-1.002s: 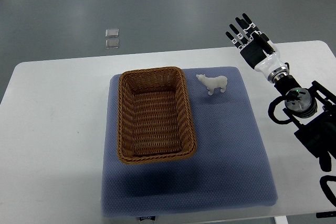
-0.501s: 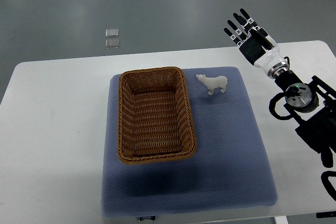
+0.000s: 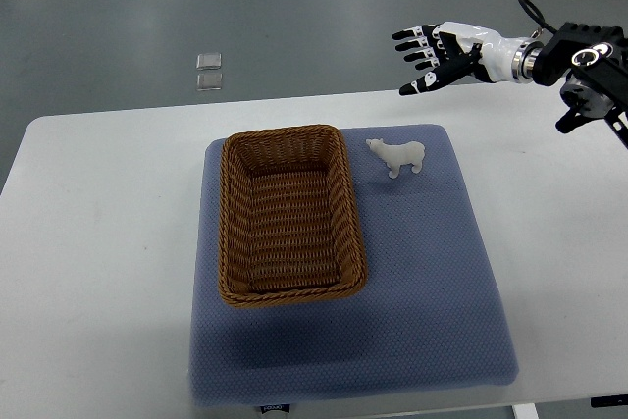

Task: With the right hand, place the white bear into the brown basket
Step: 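Swing the right hand over and lower it toward the white bear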

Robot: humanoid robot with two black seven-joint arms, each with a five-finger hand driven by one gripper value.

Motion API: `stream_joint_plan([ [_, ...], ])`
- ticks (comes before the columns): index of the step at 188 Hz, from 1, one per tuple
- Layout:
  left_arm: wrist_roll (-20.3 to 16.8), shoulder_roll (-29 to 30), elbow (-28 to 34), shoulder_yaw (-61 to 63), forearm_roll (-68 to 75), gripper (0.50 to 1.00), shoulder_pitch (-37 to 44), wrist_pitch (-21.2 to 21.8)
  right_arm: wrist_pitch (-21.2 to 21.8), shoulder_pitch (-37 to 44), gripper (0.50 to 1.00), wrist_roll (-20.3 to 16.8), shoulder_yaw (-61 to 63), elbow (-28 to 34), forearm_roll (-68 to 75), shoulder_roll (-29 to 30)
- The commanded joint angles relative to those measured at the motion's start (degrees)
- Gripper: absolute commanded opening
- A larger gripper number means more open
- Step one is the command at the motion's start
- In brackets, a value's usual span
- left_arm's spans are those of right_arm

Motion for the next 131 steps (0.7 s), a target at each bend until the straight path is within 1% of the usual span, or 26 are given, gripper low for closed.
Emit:
stream_joint_plan([
  [1, 0.01, 0.00, -0.01, 0.04, 0.07, 1.000, 0.00, -0.01, 1.91, 6.53, 0.924, -2.87, -9.85, 0.51, -5.14, -2.03],
  [14, 0.01, 0.00, -0.01, 0.04, 0.07, 1.000, 0.00, -0.01, 2.70, 9.78, 0.924, -4.80, -15.47, 2.53, -5.14, -2.90],
  [30, 0.01, 0.00, -0.01, 0.04, 0.07, 1.000, 0.00, -0.01, 2.70, 10.58, 0.924, -6.12, -17.76, 4.90, -5.14, -3.61],
  [47, 0.01, 0.00, -0.01, 0.04, 0.07, 1.000, 0.00, -0.01, 2.35, 10.40, 0.924, -6.73, -17.67, 7.27, -4.78, -3.61],
  [64, 0.01, 0.00, -0.01, 0.04, 0.07, 1.000, 0.00, -0.01, 1.73, 9.00, 0.921, -6.47, -17.06, 8.86, -3.91, -3.34],
  [89, 0.01, 0.00, -0.01, -0.05, -0.02, 1.000, 0.00, -0.01, -1.79, 6.10, 0.919, -6.12, -16.09, 9.12, -3.47, -1.85],
  [110, 0.01, 0.00, -0.01, -0.05, -0.02, 1.000, 0.00, -0.01, -4.77, 3.72, 0.917, -5.06, -16.18, 9.30, -4.43, 0.26],
  [131, 0.01, 0.00, -0.01, 0.04, -0.02, 1.000, 0.00, -0.01, -6.62, 2.05, 0.913, -4.97, -16.44, 9.65, -4.61, 1.22],
])
